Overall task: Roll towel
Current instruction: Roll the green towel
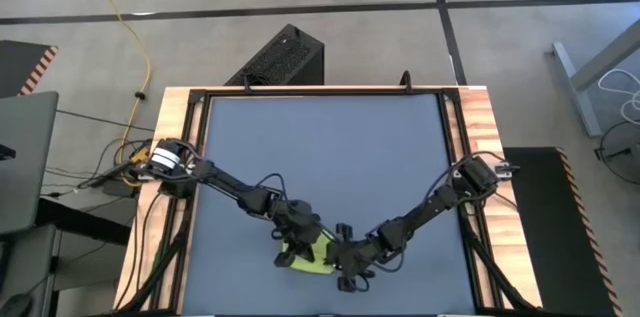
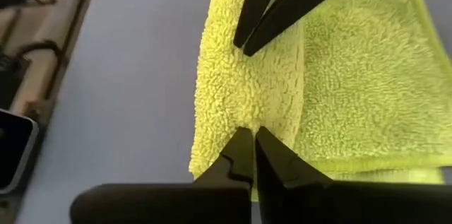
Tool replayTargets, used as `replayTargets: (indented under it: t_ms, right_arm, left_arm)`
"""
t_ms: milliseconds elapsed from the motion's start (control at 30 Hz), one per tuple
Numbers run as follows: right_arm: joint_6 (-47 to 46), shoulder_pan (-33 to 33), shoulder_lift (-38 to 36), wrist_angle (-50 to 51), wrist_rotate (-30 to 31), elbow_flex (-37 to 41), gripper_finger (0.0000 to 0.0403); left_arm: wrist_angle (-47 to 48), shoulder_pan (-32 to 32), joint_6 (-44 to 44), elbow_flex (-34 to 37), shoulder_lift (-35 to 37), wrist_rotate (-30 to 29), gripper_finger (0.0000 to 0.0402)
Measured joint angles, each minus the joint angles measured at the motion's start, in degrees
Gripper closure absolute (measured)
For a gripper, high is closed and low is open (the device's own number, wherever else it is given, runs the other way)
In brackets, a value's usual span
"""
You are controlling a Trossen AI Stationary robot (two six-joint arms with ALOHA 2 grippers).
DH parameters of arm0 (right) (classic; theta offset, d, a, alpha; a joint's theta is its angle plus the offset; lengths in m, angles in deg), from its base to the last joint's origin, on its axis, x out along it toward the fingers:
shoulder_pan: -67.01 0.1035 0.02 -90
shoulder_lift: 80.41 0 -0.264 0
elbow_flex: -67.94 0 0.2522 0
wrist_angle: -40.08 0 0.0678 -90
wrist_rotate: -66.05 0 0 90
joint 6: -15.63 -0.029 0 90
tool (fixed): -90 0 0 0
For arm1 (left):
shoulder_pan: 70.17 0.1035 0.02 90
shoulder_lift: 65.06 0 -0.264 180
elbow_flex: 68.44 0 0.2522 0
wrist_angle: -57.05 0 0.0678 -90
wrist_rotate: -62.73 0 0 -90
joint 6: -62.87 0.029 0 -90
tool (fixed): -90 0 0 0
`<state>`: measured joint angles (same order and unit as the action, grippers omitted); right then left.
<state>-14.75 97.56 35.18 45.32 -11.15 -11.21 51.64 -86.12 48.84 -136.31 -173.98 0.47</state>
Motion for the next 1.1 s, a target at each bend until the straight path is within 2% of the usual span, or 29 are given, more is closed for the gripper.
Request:
replayTargets:
  t_ms: [100, 267, 433, 633, 1100]
  right_arm:
    - [-2.57, -1.41, 0.0, -0.68, -3.45, 0.0, 0.0375]
    - [-4.09, -3.21, 0.0, -1.17, -7.24, 0.0, 0.0385]
    - [-5.26, -4.75, 0.0, -1.29, -9.37, 0.0, 0.0381]
    - [-8.47, -7.16, 0.0, -1.59, -13.52, 0.0, 0.0383]
    - [-18.87, -12.83, -0.04, 1.56, -25.1, -0.02, 0.0381]
  left_arm:
    - [-1.42, -0.37, 0.13, 2.61, 1.88, -3.63, 0.0401]
    - [-11.42, -1.91, -5.23, 13.82, 8.64, -12.23, 0.0401]
    - [-15.36, -5.07, -9.66, 21.65, 13.81, -18.8, 0.0401]
    - [-12.72, -7.31, -11.07, 22.58, 13.78, -24.35, 0.0401]
    - [-10.0, -8.45, -15.46, 22.47, 11.43, -25.5, 0.0401]
